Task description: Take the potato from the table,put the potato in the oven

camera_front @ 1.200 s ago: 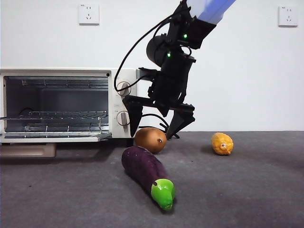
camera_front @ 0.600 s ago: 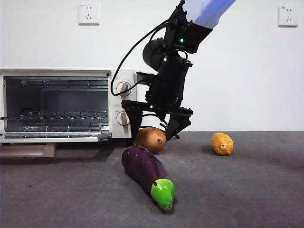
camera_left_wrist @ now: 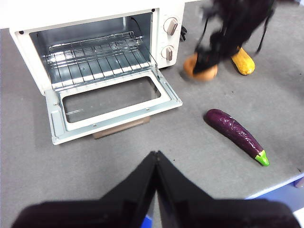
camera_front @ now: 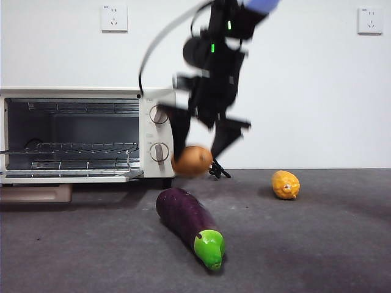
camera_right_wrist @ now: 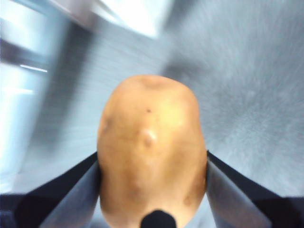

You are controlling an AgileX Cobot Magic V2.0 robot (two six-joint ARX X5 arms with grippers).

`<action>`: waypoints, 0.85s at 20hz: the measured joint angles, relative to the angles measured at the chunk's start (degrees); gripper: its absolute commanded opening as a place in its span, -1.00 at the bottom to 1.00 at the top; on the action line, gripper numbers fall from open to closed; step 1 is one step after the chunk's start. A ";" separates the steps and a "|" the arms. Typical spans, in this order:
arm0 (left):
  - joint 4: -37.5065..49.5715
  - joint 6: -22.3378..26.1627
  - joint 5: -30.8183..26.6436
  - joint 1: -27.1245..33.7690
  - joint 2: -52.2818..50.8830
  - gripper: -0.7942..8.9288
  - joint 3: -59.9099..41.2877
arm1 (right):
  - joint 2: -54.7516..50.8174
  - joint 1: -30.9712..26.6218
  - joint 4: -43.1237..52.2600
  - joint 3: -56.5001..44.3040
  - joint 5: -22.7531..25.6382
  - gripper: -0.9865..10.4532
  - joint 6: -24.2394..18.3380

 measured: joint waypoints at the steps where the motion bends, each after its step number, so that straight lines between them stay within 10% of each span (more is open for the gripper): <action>1: 0.00 0.00 -0.02 0.00 0.00 -0.85 0.00 | -0.02 0.20 -4.13 4.39 -0.50 -0.61 0.11; 8: 0.00 0.00 -0.02 0.00 0.00 -0.85 0.00 | -0.04 4.50 -21.49 23.78 -6.14 -0.61 1.33; 17: 0.00 0.02 -0.02 0.00 0.00 -0.85 0.00 | -0.04 15.72 -1.86 24.50 -4.76 -0.61 1.40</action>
